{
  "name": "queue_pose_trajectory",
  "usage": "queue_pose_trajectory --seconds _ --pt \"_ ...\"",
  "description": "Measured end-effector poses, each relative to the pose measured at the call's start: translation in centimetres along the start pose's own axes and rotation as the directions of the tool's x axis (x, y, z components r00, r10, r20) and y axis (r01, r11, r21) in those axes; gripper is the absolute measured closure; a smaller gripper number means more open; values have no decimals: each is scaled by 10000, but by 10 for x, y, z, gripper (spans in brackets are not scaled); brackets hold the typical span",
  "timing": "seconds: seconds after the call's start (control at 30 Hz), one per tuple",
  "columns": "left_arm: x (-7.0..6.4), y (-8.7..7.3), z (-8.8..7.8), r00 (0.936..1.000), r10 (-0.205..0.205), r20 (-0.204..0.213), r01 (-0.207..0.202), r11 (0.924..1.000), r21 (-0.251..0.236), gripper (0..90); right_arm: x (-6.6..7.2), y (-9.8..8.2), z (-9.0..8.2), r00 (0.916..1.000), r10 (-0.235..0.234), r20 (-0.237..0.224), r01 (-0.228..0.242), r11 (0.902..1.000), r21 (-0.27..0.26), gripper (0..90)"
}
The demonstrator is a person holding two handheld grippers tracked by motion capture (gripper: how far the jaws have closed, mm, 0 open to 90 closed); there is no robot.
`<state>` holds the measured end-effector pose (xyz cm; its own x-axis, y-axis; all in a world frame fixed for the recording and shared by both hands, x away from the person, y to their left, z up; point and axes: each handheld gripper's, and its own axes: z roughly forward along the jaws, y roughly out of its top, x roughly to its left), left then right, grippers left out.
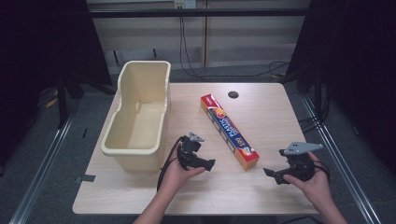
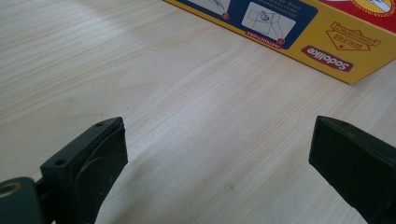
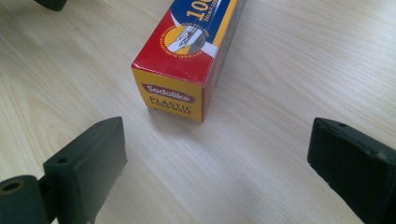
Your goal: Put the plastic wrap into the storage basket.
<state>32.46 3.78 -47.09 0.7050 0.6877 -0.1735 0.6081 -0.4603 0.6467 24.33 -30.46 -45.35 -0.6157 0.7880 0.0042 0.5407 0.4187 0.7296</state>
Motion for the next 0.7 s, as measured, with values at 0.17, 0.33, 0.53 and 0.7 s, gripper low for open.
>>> queue_pose_trajectory --seconds 0.17,0.33,0.53,0.7 --pt "-3 15 0 9996 -264 -51 264 9996 17 41 -1 0 2 9999 -102 88 101 9999 69 43" --pt "-5 29 4 9991 -434 25 434 9990 -55 41 -1 1 4 9993 -35 360 30 9999 142 42" --pt "-6 43 11 9982 -596 39 596 9982 36 41 -3 2 5 9992 -63 399 61 10000 50 45" --pt "-7 51 16 9976 -687 -33 687 9975 153 41 -3 3 6 9993 -112 369 112 9999 8 54"
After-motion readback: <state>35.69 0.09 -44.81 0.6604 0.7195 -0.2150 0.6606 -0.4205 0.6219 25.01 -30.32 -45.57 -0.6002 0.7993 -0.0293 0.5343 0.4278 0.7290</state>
